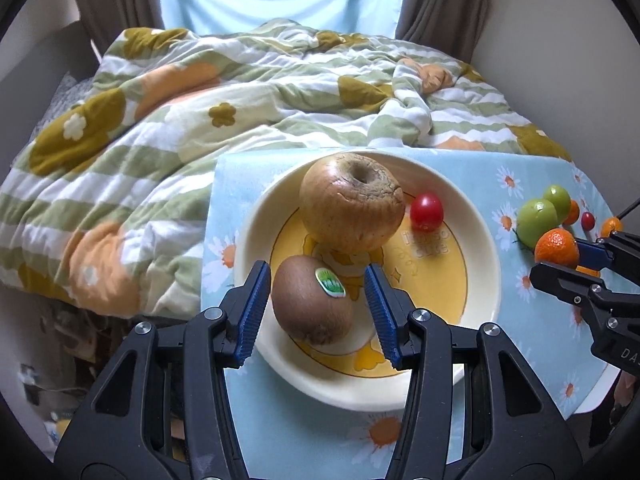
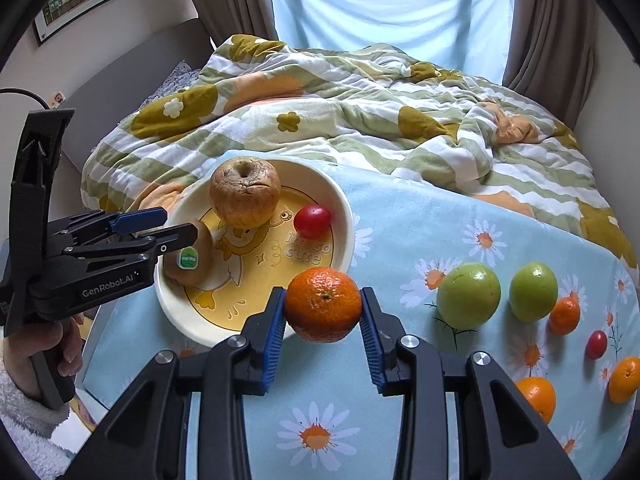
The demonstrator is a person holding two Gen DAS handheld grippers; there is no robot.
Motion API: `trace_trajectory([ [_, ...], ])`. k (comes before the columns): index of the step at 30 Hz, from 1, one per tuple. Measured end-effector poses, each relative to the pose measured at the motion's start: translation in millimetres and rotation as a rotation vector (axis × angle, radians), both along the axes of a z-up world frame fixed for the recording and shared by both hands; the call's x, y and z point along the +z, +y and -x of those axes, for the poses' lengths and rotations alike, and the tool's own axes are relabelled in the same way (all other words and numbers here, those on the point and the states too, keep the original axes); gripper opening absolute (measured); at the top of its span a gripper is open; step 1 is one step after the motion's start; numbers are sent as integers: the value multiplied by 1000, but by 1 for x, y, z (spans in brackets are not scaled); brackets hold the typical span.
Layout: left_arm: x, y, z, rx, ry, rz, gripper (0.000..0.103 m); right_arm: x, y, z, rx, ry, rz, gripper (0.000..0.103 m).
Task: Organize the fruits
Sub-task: 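Place the kiwi on the plate with the left gripper while the right gripper lowers the tangerine beside it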
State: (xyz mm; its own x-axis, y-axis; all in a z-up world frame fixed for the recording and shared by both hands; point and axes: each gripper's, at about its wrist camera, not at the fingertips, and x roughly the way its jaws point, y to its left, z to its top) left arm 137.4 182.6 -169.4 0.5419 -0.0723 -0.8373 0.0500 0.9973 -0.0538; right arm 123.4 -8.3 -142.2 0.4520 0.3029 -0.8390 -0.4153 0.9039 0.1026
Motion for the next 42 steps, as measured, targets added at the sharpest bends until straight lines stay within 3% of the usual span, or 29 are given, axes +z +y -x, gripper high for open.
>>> trace_trajectory([
  [4, 0, 5, 1, -15, -11, 33, 55, -4, 3, -3, -42, 11, 2, 33],
  [9, -4, 1, 4, -38, 12, -1, 56, -5, 2, -5, -55, 27, 7, 33],
  [11, -4, 1, 5, -31, 21, 0, 66, -4, 4, -6, -53, 32, 4, 33],
  [13, 0, 1, 10, -20, 9, 22, 103, -2, 5, -8, -45, 34, 0, 33],
  [22, 11, -1, 30, 35, 19, 19, 103, -1, 14, -21, 51, 48, -28, 33],
  [31, 3, 2, 54, 116, 68, 14, 103, -23, 35, -42, 151, 95, -45, 33],
  [39, -2, 8, 62, 146, 77, 8, 103, -36, 47, -44, 206, 77, -9, 33],
  [41, -3, 7, 63, 146, 76, 10, 103, -36, 47, -43, 212, 70, -10, 37],
  [42, -3, 7, 63, 146, 78, 10, 103, -35, 47, -43, 213, 63, -14, 49],
])
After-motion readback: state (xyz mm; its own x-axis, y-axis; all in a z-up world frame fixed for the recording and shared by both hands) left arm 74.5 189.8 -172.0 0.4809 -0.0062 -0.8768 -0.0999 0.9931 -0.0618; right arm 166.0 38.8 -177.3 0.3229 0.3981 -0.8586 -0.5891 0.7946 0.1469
